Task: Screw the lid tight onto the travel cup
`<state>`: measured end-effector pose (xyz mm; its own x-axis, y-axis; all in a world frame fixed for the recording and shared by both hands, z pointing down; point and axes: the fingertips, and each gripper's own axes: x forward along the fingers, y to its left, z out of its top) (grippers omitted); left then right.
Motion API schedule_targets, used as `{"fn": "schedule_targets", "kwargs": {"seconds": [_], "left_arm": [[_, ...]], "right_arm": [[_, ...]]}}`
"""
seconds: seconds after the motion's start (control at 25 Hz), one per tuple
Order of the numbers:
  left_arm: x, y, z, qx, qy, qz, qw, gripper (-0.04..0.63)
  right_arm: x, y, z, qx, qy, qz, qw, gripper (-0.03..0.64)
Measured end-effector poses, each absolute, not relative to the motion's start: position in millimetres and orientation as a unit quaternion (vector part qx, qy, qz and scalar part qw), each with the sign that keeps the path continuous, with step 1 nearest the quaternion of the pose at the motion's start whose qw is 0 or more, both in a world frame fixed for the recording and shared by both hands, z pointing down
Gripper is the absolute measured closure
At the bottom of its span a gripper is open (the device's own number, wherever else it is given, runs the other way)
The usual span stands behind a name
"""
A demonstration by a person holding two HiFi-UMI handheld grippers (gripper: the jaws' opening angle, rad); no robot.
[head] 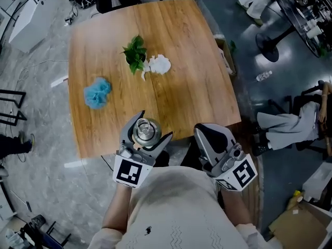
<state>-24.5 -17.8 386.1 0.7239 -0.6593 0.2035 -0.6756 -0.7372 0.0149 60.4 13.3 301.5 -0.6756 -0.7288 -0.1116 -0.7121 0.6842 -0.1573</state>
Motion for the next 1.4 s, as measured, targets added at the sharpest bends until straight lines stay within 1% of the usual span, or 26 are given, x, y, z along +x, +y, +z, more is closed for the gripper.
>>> {"fn": "schedule_targets", "kwargs": {"seconds": [0.52,0.8,1.0,1.12,1.28,1.4], "left_arm": [[-51,-19,386,0.918,-0.381,0.095,0.049,0.184],[-50,-21,393,0.921,-0.373,0.091,0.061,0.184],[-42,-19,399,0.928,-0.354,0.101,0.049,0.184],[-41,-21,401,0.93,-0.351,0.1,0.044,0.184],[-43,-28,406,0.927,-0.356,0.101,0.06,0.184],[-40,-33,409,0.929,-0.353,0.1,0.057,0.185]], "right_arm": [[98,7,301,-0.48,0.875,-0.031,0.044,0.595],[101,3,308,-0.478,0.877,-0.037,0.024,0.595],[110,1,319,-0.489,0.871,-0.044,0.007,0.595],[110,-1,321,-0.487,0.871,-0.055,0.011,0.595],[108,1,318,-0.487,0.872,-0.05,0.003,0.595],[110,3,318,-0.491,0.869,-0.054,0.006,0.595]]}}
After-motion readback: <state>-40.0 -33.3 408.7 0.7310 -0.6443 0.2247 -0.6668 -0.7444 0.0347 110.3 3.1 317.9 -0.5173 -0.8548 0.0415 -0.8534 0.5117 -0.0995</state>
